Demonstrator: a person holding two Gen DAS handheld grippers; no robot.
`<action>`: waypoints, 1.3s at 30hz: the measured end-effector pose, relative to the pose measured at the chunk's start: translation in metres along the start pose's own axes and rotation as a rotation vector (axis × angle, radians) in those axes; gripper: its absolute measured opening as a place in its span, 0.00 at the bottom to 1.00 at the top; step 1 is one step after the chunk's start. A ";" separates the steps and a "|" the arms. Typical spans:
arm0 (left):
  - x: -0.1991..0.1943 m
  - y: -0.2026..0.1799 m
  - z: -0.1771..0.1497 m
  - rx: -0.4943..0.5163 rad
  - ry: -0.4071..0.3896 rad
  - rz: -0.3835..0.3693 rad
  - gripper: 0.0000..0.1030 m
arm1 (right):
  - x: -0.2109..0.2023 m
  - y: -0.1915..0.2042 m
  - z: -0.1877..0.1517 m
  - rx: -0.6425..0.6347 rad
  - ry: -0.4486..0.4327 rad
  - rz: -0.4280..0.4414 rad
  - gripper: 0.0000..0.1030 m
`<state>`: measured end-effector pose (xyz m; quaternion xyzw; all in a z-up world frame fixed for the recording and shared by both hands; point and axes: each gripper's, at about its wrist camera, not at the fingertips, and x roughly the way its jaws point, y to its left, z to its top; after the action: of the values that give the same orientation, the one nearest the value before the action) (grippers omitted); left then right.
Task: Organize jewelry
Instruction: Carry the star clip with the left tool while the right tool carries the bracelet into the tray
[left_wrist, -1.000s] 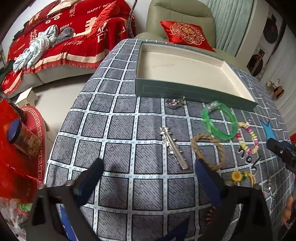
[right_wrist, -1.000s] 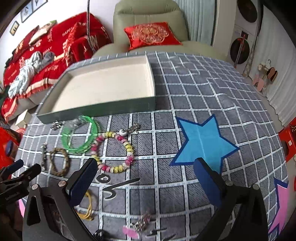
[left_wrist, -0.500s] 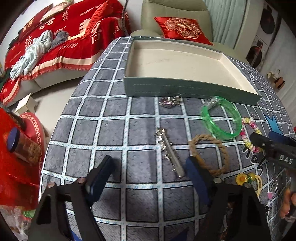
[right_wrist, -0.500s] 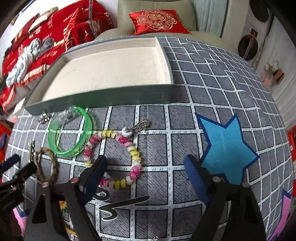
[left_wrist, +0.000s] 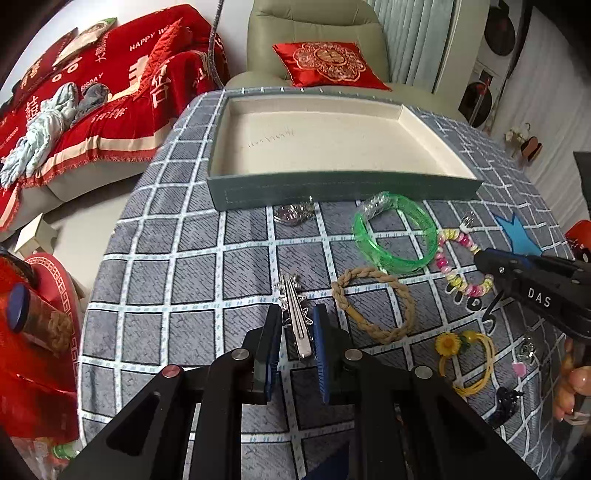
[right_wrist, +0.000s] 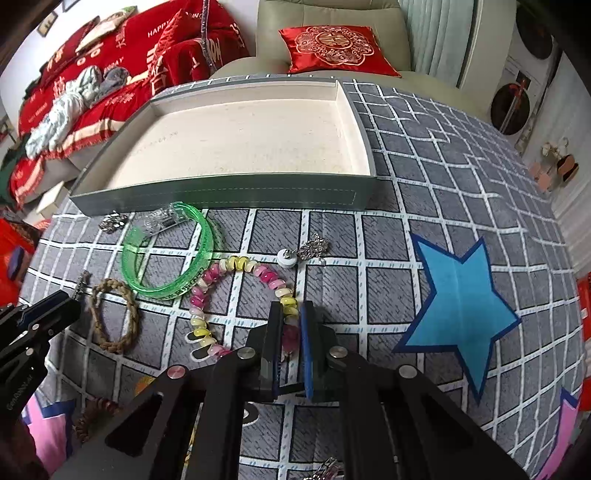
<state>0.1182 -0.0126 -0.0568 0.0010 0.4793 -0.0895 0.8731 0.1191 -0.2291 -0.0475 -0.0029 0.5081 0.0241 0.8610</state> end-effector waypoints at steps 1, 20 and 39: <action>-0.004 0.001 0.001 -0.004 -0.008 -0.004 0.33 | -0.002 -0.002 -0.001 0.000 -0.007 0.007 0.10; -0.086 -0.012 0.017 -0.002 -0.146 -0.060 0.33 | -0.063 -0.024 0.009 0.041 -0.147 0.067 0.10; -0.074 0.020 0.073 -0.097 -0.132 -0.148 0.33 | -0.083 -0.030 0.046 0.125 -0.197 0.226 0.10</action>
<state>0.1440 0.0124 0.0430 -0.0824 0.4234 -0.1302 0.8927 0.1205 -0.2607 0.0470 0.1101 0.4188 0.0896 0.8969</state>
